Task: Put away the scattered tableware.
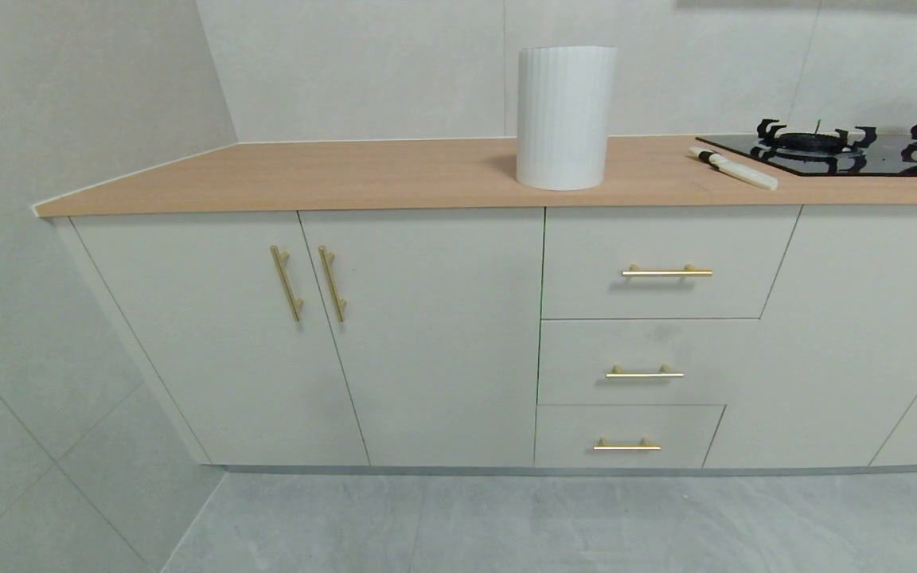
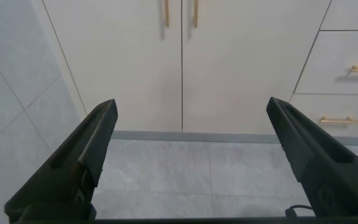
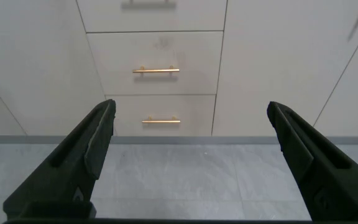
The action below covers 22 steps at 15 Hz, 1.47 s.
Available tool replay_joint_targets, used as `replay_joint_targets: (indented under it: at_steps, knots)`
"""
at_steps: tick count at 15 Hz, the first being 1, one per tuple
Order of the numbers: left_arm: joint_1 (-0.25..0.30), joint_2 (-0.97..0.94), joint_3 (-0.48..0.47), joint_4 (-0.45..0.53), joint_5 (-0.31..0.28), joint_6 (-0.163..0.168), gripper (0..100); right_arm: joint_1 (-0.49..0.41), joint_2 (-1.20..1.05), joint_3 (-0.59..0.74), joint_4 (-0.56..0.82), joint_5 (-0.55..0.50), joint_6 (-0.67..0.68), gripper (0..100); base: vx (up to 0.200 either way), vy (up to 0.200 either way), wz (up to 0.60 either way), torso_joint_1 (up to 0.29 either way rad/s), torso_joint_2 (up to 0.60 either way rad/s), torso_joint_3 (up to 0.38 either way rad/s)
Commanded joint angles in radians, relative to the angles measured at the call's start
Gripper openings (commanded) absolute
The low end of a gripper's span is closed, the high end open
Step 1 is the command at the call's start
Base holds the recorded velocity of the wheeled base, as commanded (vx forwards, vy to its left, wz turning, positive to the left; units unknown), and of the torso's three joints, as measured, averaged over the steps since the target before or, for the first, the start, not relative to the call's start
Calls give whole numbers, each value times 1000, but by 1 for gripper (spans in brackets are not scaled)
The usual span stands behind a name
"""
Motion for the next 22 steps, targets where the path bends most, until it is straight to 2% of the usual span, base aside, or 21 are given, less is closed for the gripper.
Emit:
replay_joint_targets:
  at_steps: [1, 11, 22]
  knots:
    - [0, 0, 0, 0, 0, 0, 100, 0, 3, 2, 6, -2, 1, 100, 0, 0, 0, 0, 0, 0]
    - [0, 0, 2, 0, -1, 8, 100, 0, 3, 2, 6, 0, 0, 100, 0, 0, 0, 0, 0, 0]
    - [0, 0, 2, 0, -1, 6, 100, 0, 3, 2, 6, 1, 0, 100, 200, 0, 0, 3, 2, 2]
